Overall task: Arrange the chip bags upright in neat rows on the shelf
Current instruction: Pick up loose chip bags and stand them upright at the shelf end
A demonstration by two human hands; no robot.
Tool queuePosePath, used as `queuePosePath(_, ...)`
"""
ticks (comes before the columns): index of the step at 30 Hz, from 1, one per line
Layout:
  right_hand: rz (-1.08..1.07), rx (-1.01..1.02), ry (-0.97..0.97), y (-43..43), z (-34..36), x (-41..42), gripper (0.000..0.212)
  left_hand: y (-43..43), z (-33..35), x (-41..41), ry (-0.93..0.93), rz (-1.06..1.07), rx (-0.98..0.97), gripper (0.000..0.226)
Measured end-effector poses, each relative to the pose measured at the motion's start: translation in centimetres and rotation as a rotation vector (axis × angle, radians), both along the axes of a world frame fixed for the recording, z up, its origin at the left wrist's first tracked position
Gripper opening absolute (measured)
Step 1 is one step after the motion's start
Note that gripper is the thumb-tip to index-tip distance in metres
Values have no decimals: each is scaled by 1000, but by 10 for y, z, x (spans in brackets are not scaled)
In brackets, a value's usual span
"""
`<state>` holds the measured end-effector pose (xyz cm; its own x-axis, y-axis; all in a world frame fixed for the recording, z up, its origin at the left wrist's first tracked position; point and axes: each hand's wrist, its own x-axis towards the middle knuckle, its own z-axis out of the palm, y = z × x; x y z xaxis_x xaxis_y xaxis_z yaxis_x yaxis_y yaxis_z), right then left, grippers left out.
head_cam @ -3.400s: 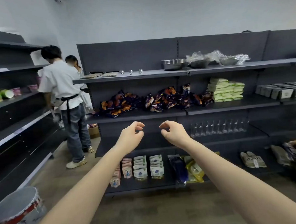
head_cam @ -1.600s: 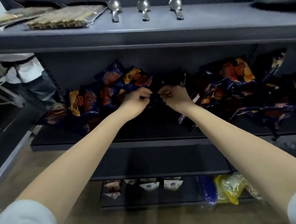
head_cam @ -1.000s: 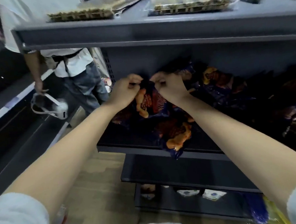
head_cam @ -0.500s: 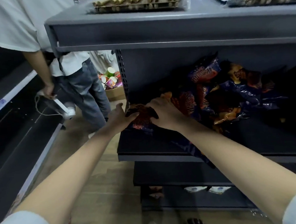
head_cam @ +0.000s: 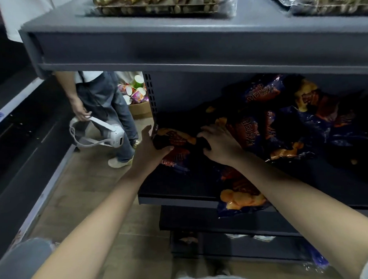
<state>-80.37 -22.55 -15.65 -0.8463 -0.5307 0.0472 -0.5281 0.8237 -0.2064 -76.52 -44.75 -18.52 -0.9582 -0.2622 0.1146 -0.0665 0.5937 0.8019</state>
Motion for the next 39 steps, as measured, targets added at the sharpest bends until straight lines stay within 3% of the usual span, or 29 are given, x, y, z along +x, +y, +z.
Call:
queuePosePath(2,-5,-41,-31,-5,6,-2,49,-2,1,2,7,1,48,91)
queuePosePath(6,-52,-307,-121,-16,30,-8,44,-7,14,3,-19,-10,116,89)
queuePosePath(9,-1,-395,-105,-27,50,-12,45,-19,48,-5,-10,-107,-109,86)
queuePosePath(12,101,-459,-49,-44,72,-16,53,-25,91,-14,-87,-388,-306,91)
queuePosePath(14,184,-437,-52,-54,84,-21,67,-21,113,-22,-167,-545,-450,92)
queuePosePath(18,224,-67,-291,-63,91,-35,109,-5,131,-35,-298,-710,-736,73)
queuePosePath(21,215,-117,-453,-59,78,-33,96,0,125,-39,-336,-711,-842,62)
queuePosePath(24,162,-217,-557,-51,61,-28,63,-3,118,-39,-225,-714,-723,55)
queuePosePath(27,65,-329,-599,-43,55,-31,30,-13,121,-34,80,-609,-595,62)
queuePosePath(29,-71,-544,-636,-36,55,-33,30,-22,117,-26,358,-336,-286,61)
queuePosePath(31,-229,-839,-738,-30,55,-32,33,-26,103,-15,492,2,155,59)
queuePosePath(33,-328,-1092,-873,-27,52,-27,37,-22,80,-2,321,168,401,71)
queuePosePath(36,-334,-1252,-1004,-32,45,-19,31,-1,51,19,-60,25,683,90)
queuePosePath(39,-333,-1278,-1034,-43,36,-10,22,16,43,23,-75,-52,734,71)
